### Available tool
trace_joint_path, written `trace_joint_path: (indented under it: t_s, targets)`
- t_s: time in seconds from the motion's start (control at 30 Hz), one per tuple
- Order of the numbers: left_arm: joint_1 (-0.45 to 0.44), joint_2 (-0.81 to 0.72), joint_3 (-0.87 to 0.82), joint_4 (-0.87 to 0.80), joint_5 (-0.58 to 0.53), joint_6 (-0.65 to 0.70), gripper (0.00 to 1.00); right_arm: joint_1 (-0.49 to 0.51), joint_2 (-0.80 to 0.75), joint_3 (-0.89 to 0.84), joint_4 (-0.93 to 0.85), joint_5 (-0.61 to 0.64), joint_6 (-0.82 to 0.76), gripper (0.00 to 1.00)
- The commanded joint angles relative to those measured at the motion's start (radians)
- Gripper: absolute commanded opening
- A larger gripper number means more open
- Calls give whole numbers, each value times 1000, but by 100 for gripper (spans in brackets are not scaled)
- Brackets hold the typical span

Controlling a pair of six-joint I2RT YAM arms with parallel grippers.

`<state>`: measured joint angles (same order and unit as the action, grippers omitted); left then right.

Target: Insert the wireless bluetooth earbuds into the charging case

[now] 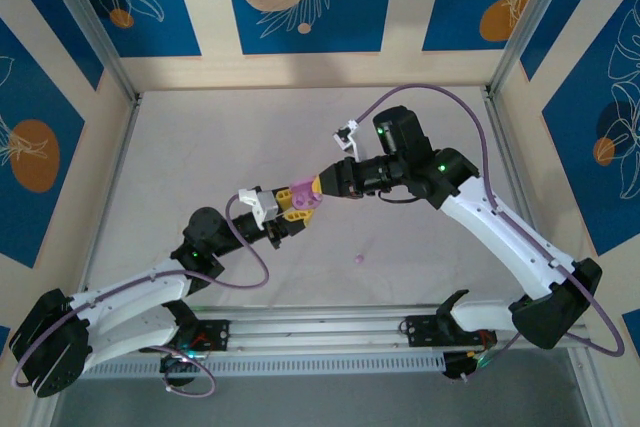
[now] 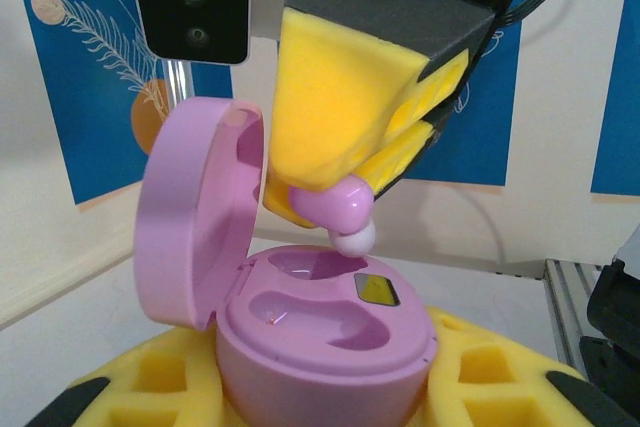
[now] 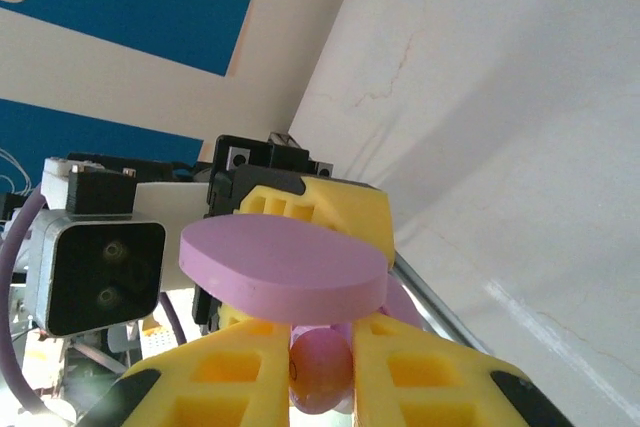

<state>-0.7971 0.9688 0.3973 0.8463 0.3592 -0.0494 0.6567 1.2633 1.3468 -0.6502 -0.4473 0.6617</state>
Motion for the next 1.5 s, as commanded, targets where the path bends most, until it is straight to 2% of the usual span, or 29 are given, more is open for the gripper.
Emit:
trace_joint_path:
  t_s: [0.0, 0.4, 0.67, 1.0, 1.13, 1.3, 1.47]
  targets:
    - [-10, 1, 5, 40, 27, 6, 25, -14, -47, -6, 27, 13, -9, 19]
    - [-10, 7, 0, 51, -8, -12, 25, 30, -56, -39, 103, -56, 10, 19]
    - [-10, 31, 3, 79, -16, -24, 25, 101, -39, -46, 151, 11, 58, 19]
    - [-10, 27, 2, 85, -31, -32, 26, 93, -18, -60, 152, 45, 127, 19]
    - [-10, 26, 2, 87, -20, -35, 26, 41, -15, -65, 144, -31, 154, 19]
    - [-10, 26, 3, 88, -13, -41, 26, -40, -6, -104, 236, -247, 242, 20]
    - [-10, 30, 2, 91, -27, -40, 26, -99, -7, -211, 521, -404, 476, 20]
